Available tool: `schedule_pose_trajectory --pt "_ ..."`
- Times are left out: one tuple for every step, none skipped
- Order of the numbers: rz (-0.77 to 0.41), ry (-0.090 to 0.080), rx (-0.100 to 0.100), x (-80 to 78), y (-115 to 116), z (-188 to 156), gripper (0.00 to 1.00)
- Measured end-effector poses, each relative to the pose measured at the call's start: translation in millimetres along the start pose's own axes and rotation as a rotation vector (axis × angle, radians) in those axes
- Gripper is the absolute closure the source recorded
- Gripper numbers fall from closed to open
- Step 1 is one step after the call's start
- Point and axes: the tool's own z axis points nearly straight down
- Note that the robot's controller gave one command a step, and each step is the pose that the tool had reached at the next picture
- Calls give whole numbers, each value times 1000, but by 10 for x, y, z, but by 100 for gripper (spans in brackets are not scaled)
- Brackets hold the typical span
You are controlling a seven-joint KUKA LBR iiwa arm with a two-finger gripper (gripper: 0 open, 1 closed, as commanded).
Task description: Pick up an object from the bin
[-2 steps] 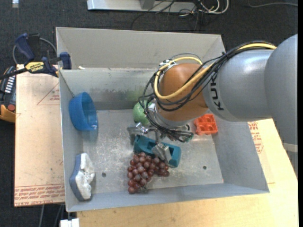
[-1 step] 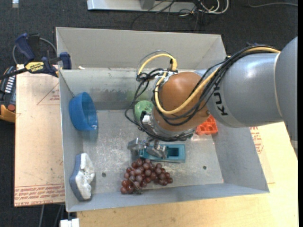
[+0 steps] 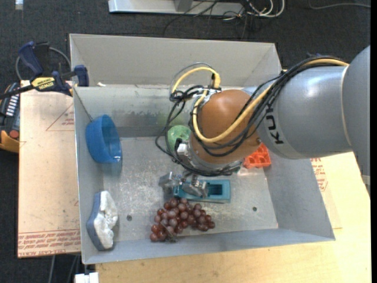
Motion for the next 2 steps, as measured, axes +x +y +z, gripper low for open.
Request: schedule_pose_trajectory --pt "1 -2 1 -9 -5 -11 100" --pt "1 -3 0 -18 5 -86 100"
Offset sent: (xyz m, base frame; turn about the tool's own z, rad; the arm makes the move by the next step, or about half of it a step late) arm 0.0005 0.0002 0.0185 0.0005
